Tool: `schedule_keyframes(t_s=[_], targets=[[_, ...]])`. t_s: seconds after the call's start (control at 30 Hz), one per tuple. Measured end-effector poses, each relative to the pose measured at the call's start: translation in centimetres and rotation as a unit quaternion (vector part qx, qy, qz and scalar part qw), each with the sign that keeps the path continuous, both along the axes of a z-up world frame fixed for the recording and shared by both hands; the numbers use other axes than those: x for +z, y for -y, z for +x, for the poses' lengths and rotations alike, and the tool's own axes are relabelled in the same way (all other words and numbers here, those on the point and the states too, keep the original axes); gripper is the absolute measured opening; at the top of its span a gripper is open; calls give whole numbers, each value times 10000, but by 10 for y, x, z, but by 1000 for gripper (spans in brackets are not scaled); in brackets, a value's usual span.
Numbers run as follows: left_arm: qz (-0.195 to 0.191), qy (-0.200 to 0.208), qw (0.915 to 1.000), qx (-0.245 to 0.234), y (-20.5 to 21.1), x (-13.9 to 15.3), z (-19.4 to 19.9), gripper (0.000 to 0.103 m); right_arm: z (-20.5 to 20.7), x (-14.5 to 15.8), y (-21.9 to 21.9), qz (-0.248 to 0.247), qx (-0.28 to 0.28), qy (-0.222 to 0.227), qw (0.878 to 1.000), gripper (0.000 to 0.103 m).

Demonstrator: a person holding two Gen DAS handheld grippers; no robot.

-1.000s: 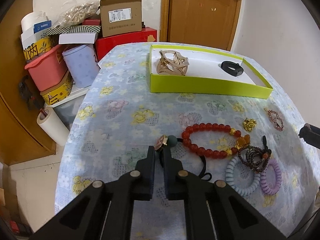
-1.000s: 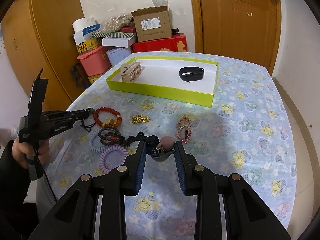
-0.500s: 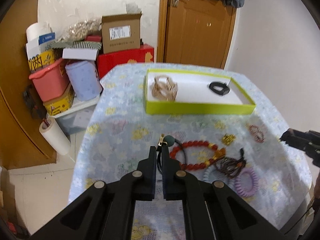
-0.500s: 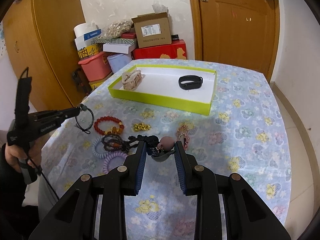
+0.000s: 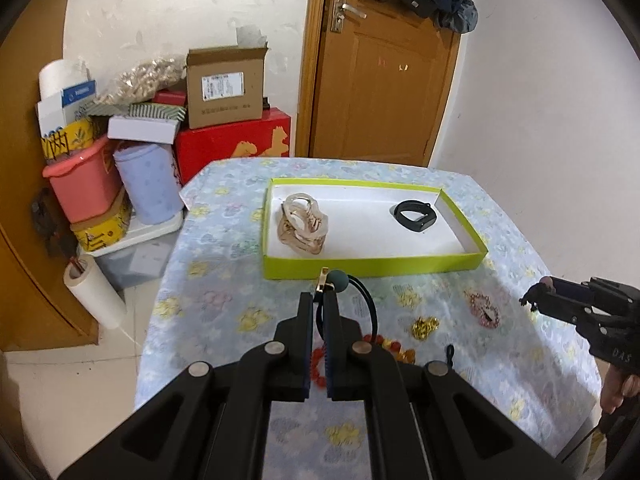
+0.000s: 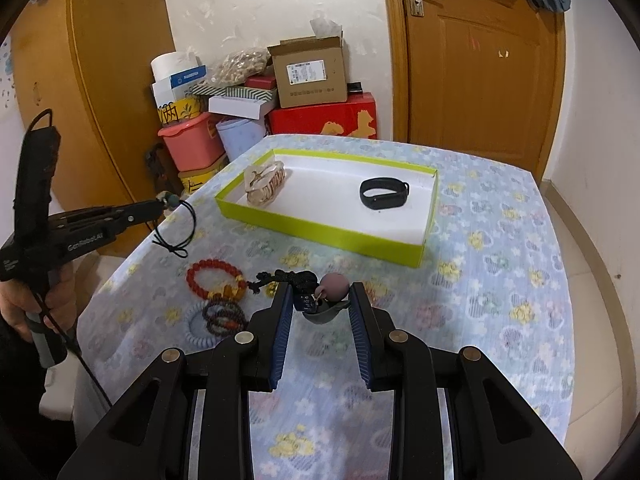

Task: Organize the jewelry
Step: 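Carry the hair tie and hair clip into the green tray and release both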

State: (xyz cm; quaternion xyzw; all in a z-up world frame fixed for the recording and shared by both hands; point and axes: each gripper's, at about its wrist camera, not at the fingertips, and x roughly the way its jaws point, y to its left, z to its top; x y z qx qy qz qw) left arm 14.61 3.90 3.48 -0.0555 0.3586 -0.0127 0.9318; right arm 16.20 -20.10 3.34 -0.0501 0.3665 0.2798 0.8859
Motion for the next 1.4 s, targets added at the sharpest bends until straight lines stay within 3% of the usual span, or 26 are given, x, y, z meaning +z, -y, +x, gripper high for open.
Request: schedule_keyframes(t_s=[0.47, 0.83, 1.4], targets=[[-351, -321, 9989, -47, 0, -15, 64, 5, 46, -3, -8, -67, 0, 19, 10000, 30], [-744, -679, 9947, 187, -12, -37, 107, 5, 77, -12, -19, -129, 66, -47, 9999, 30], [-652, -526, 9963, 174, -18, -40, 151, 4, 117, -28, -20, -156, -93, -218, 9996, 30]])
